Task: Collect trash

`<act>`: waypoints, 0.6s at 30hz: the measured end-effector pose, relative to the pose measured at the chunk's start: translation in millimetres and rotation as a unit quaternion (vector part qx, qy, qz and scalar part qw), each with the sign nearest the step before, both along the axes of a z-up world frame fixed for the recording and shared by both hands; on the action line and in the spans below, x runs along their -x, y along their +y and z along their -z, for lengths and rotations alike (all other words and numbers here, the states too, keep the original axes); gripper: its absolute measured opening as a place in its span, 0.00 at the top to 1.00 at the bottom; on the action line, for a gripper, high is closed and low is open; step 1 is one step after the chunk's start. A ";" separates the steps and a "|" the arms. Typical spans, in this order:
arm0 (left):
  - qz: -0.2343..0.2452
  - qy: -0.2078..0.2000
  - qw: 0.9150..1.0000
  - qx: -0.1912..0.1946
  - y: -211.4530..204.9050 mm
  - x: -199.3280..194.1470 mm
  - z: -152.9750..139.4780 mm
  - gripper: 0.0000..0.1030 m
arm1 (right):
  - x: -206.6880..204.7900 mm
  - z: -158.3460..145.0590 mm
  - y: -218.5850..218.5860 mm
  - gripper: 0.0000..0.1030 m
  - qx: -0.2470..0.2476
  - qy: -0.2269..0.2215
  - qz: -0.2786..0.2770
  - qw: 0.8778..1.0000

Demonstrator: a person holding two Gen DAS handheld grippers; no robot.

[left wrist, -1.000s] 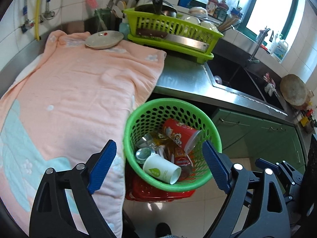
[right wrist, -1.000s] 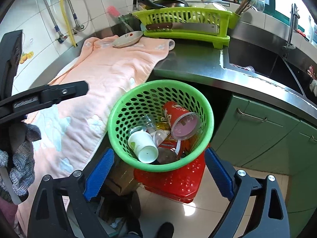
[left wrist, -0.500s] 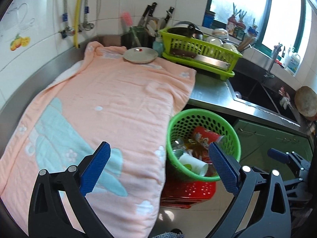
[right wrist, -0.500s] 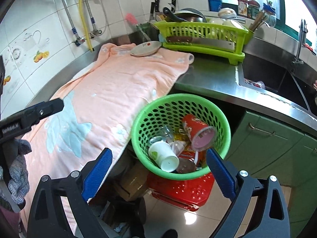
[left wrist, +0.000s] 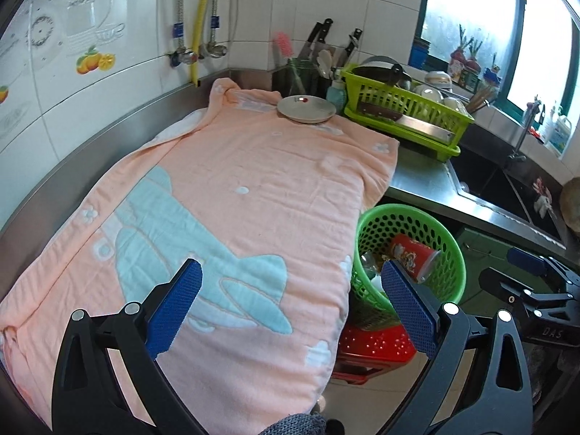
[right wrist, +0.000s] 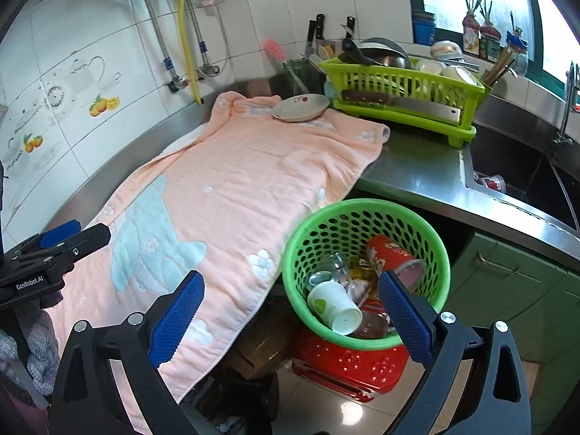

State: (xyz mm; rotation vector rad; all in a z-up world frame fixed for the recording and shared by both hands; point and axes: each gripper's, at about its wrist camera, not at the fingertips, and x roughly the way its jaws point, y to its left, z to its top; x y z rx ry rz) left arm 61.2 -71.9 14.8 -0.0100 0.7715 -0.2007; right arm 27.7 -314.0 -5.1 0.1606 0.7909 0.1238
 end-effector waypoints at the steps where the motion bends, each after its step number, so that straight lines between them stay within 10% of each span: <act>1: -0.004 -0.002 1.000 0.000 3.1 2.1 -0.8 0.05 | 0.1 -0.9 2.0 0.09 -0.001 -0.001 -0.001 1.000; 18: -0.036 -0.021 0.999 -0.005 37.6 21.0 -15.3 0.05 | 0.8 -9.7 15.3 0.09 -0.011 -0.011 -0.008 1.000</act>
